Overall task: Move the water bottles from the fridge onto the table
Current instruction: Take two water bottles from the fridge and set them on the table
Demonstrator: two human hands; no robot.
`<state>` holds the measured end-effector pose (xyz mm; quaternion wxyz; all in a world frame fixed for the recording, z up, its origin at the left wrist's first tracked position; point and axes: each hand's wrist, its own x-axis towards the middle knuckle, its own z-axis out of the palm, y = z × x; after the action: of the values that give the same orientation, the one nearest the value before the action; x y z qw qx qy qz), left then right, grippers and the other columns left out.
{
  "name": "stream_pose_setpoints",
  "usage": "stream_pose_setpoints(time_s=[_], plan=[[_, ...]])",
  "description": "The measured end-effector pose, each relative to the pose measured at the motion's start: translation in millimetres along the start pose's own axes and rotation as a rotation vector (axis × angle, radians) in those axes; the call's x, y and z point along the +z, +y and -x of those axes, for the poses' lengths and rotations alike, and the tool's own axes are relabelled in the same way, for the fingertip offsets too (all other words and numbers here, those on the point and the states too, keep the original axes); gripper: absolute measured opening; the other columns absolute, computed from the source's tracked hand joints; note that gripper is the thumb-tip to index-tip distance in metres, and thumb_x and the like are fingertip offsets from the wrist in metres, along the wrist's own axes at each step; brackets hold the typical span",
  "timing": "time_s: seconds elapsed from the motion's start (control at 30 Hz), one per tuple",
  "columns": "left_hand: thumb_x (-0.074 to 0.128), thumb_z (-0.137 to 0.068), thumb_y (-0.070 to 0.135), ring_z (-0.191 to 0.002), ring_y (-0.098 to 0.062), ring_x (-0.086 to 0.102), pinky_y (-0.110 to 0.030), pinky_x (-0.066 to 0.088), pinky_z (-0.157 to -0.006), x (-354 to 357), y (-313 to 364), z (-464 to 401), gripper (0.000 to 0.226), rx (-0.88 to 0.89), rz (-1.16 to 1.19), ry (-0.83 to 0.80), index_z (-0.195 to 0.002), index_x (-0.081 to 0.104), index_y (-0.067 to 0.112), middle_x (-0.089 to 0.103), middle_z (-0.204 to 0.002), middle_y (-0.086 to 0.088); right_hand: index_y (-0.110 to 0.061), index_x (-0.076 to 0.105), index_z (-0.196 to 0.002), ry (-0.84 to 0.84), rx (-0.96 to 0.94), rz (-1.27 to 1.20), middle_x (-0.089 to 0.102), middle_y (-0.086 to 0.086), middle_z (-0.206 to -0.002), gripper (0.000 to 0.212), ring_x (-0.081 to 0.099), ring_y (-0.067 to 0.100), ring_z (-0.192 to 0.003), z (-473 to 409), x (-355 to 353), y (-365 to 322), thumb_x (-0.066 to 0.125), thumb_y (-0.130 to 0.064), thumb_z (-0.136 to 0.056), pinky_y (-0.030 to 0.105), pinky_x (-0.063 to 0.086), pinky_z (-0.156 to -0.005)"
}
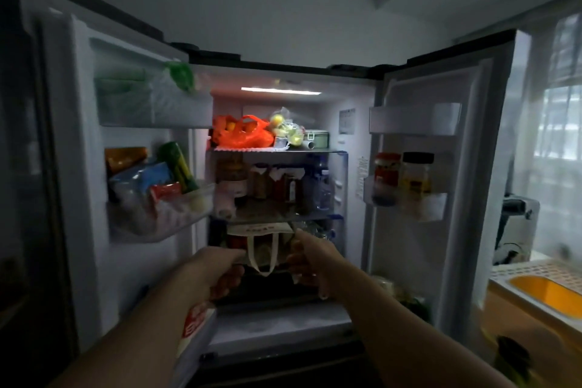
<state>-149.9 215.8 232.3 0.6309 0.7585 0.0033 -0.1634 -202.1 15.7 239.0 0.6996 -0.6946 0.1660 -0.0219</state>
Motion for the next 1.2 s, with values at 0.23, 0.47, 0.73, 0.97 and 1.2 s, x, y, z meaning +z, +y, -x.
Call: stream_pose_setpoints(time_s=[0.23,0.47,0.73,0.97,1.2], plan=[[0.066,-0.086,0.034,-0.069,-0.019,0.065,-0.026,0.045,-0.06,53.1,38.8,-79.0,0.023,0.011,-0.008,0.07,-0.093,0.072,0.012,0.071,-0.071,-0.004,-0.008,0.063,-0.097,-0.021,-0.017,0.049,0.066,0.006,-0.07,0.036,0.062,0.016,-0.055,-81.7,-54.7,-20.5,0.05,-0.042,-0.1,0.03,0.045,-0.06],[0.068,-0.084,0.033,-0.069,-0.017,0.065,-0.024,0.046,-0.05,70.2,57.3,-176.5,0.023,0.02,-0.028,0.079,-0.097,0.073,0.015,0.072,-0.078,-0.004,-0.011,0.06,-0.094,-0.051,0.025,-0.02,0.059,0.009,-0.084,0.033,0.053,0.016,-0.062,-181.2,-61.7,-28.8,0.049,-0.042,-0.1,0.027,0.04,-0.058],[0.068,-0.087,0.026,-0.048,-0.012,0.062,-0.023,0.047,-0.045,90.5,102.5,-326.6,0.019,0.009,-0.023,0.055,-0.094,0.07,0.009,0.071,-0.075,-0.005,-0.011,0.061,-0.111,0.02,0.022,-0.022,0.065,0.008,-0.095,0.035,0.064,0.021,-0.078,-314.3,-62.5,-64.7,0.048,-0.042,-0.101,0.03,0.048,-0.064],[0.067,-0.086,0.023,-0.08,-0.022,0.067,-0.036,0.054,-0.081,131.0,134.7,-443.5,0.023,0.118,-0.005,0.094,-0.105,0.066,0.01,0.069,-0.096,-0.009,-0.011,0.057,-0.127,0.119,0.021,0.022,0.067,0.007,-0.101,0.044,0.066,0.021,-0.088,-414.8,-74.3,-81.4,0.049,-0.044,-0.1,0.031,0.049,-0.065],[0.069,-0.086,0.023,-0.111,-0.034,0.063,-0.036,0.052,-0.092,167.9,163.4,-556.2,0.041,0.171,-0.074,0.194,-0.12,0.064,0.001,0.066,-0.12,-0.02,-0.013,0.058,-0.111,0.205,0.023,-0.014,0.067,0.009,-0.097,0.026,0.061,0.021,-0.078,-494.4,-96.3,-80.5,0.054,-0.035,-0.099,0.033,0.049,-0.066]])
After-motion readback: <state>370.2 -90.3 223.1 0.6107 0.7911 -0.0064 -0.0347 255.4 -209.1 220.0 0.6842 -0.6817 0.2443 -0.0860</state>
